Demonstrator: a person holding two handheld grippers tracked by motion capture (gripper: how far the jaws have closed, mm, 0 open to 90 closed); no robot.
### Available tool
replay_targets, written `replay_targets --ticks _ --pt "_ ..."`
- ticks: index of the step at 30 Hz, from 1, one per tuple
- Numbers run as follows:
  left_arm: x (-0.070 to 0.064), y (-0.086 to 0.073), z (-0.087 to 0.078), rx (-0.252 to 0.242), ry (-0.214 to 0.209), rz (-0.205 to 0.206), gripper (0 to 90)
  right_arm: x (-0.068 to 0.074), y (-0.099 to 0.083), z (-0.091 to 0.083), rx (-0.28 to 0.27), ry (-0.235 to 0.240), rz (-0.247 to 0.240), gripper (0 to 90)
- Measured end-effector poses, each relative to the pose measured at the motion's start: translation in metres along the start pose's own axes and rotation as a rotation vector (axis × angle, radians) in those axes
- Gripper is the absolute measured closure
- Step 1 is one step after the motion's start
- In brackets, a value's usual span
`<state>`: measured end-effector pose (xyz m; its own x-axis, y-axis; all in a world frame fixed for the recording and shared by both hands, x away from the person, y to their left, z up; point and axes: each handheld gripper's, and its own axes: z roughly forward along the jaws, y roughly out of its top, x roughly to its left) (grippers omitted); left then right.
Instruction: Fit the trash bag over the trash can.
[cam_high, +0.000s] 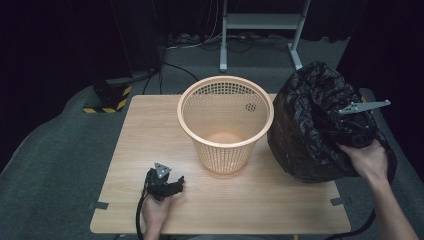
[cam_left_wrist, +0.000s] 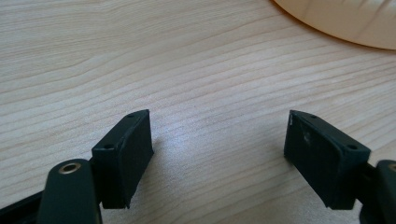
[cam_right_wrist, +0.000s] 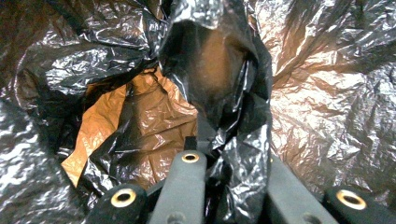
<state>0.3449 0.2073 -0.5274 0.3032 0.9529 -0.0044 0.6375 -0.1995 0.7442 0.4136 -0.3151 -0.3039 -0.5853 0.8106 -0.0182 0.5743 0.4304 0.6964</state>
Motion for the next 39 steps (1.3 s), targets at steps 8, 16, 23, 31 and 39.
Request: replay_targets --ticks 8,16,23,31,39 --pt "0.0 0.0 0.0 0.0 0.0 0.0 23.6 0.001 0.008 -0.018 -0.013 0.014 -0.007 88.5" --pt "0.0 0.0 0.0 0.0 0.0 0.0 23.6 0.003 0.015 -0.032 -0.044 0.033 -0.016 88.6" --pt "0.0 0.0 0.0 0.0 0.0 0.0 23.7 0.008 0.025 -0.044 -0.063 0.045 -0.034 88.6" --pt "0.0 0.0 0.0 0.0 0.0 -0.001 23.7 0.012 0.035 -0.052 -0.08 0.054 -0.05 88.6" --pt "0.0 0.0 0.0 0.0 0.0 -0.001 23.7 0.018 0.045 -0.06 -0.103 0.074 -0.066 88.6"
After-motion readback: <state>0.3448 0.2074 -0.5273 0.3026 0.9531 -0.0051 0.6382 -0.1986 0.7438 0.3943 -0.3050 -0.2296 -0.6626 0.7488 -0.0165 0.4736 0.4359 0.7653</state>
